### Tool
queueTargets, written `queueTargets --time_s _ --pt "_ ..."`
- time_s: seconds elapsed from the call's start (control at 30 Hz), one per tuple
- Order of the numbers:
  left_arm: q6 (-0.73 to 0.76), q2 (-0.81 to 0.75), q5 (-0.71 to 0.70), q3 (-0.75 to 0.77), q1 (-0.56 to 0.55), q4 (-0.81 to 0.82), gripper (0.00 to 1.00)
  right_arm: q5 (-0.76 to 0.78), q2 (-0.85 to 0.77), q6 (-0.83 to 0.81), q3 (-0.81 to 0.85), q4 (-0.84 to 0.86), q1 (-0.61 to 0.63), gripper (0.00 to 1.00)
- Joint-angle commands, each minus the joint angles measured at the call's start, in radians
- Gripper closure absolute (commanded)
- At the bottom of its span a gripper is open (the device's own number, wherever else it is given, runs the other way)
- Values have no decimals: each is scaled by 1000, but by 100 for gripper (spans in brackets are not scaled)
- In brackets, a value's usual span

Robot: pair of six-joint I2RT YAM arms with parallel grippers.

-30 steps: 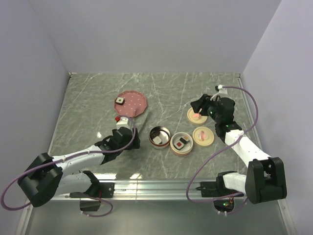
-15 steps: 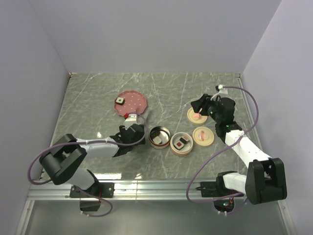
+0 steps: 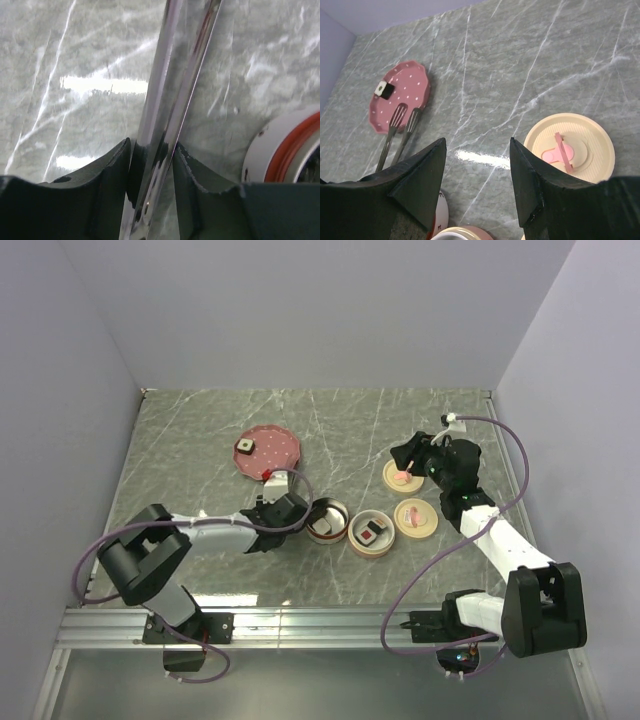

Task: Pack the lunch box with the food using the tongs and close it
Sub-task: Grab the clamp with the left arm

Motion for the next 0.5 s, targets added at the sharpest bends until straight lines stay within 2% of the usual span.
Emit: queueTargets --time_s 0.0,0.07,0.3,0.47 --pt "10 -124 37 -25 0 -31 57 19 -14 0 0 39 -10 39" --pt "43 -203 73 -32 23 1 57 19 -13 0 3 39 -9 39" --pt "116 -325 265 -29 166 63 64 21 -11 0 0 43 -10 39" --pt "151 -345 276 -13 224 73 70 21 -11 0 -3 48 -9 39"
